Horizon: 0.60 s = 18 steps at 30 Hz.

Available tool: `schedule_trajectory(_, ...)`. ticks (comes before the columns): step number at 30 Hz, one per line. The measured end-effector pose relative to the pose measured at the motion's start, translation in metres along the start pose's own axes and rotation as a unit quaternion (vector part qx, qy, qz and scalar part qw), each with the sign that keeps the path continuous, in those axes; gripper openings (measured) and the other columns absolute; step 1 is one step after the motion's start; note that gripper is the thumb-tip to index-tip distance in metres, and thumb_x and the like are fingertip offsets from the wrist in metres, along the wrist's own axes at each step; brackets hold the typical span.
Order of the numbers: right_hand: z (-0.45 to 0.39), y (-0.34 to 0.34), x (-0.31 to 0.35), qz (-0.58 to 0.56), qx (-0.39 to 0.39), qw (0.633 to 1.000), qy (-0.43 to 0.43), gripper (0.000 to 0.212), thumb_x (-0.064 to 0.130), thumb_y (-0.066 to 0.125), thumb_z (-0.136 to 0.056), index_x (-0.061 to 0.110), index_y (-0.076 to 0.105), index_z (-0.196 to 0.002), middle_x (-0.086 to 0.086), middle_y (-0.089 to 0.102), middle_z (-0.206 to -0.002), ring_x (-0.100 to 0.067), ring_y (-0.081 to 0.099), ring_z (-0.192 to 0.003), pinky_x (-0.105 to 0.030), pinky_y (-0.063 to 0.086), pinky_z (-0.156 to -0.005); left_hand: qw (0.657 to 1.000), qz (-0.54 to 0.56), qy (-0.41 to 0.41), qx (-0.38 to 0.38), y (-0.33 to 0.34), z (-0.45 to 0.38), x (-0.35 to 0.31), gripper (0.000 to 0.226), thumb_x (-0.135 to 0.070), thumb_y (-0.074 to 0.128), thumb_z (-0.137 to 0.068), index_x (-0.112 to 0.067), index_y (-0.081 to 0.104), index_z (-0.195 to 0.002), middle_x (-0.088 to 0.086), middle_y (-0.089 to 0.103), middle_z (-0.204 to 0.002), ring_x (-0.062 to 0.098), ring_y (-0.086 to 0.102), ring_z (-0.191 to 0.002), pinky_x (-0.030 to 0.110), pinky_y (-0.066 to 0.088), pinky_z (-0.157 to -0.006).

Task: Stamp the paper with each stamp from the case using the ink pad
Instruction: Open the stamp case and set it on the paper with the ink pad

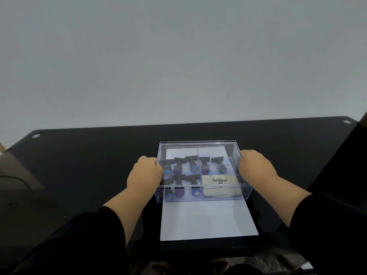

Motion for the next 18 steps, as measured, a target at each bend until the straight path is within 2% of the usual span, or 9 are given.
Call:
schedule_trajectory(4,-0.004,-0.014,0.01,0.012,-0.02,0.999,-0.021,0.013,0.006,0.05,-0.09,0.011,0.056,-0.1,-0.006,0.055,-0.094,-0.021,0.056,-0.078,-0.028,0.045,-0.065,1.0,0.0,0.012,-0.01,-0.013,-0.003,-0.002,0.026,-0.016,0.038,-0.097,-0.009,0.06,-0.084,0.008,0.056,-0.095,0.019,0.055,-0.066,0.024,0.037,-0.05)
schedule_trajectory(9,-0.014,-0.03,0.035,0.013,-0.053,0.997,-0.059,0.017,0.002,0.045,-0.09,0.008,0.056,-0.101,-0.008,0.056,-0.096,-0.024,0.055,-0.077,-0.029,0.042,-0.062,0.999,0.027,-0.023,-0.015,-0.033,-0.007,0.007,0.024,-0.016,0.039,-0.096,-0.014,0.062,-0.099,0.008,0.057,-0.111,0.021,0.061,-0.076,0.033,0.053,-0.063)
schedule_trajectory(12,-0.021,-0.033,0.058,0.011,-0.057,0.995,-0.077,0.019,0.0,0.042,-0.09,0.005,0.054,-0.102,-0.009,0.054,-0.097,-0.025,0.052,-0.078,-0.03,0.04,-0.064,0.997,0.044,-0.064,-0.015,-0.045,-0.006,0.019,0.022,-0.016,0.041,-0.096,-0.012,0.059,-0.107,0.011,0.057,-0.115,0.023,0.061,-0.081,0.036,0.055,-0.068)
schedule_trajectory(14,-0.026,-0.032,0.073,-0.007,-0.06,0.994,-0.09,0.021,0.0,0.04,-0.089,0.004,0.055,-0.103,-0.012,0.057,-0.1,-0.026,0.05,-0.078,-0.03,0.038,-0.064,0.994,0.057,-0.091,-0.01,-0.052,-0.003,0.027,0.023,-0.015,0.041,-0.097,-0.011,0.056,-0.113,0.012,0.059,-0.114,0.022,0.06,-0.081,0.032,0.049,-0.063)
schedule_trajectory(18,-0.037,-0.025,0.106,-0.059,-0.046,0.992,-0.105,0.026,0.0,0.04,-0.089,0.004,0.059,-0.105,-0.014,0.061,-0.1,-0.026,0.051,-0.081,-0.029,0.038,-0.066,0.988,0.099,-0.115,-0.025,-0.066,0.007,0.05,0.021,-0.011,0.04,-0.096,-0.008,0.058,-0.107,0.014,0.063,-0.113,0.013,0.053,-0.063,0.023,0.035,-0.048)
Point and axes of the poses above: each hand's wrist, its own z-axis away from the middle knuckle, its own y-axis out of the palm, x = y × z, the point moved 4 cm from there along -z, towards the middle knuckle
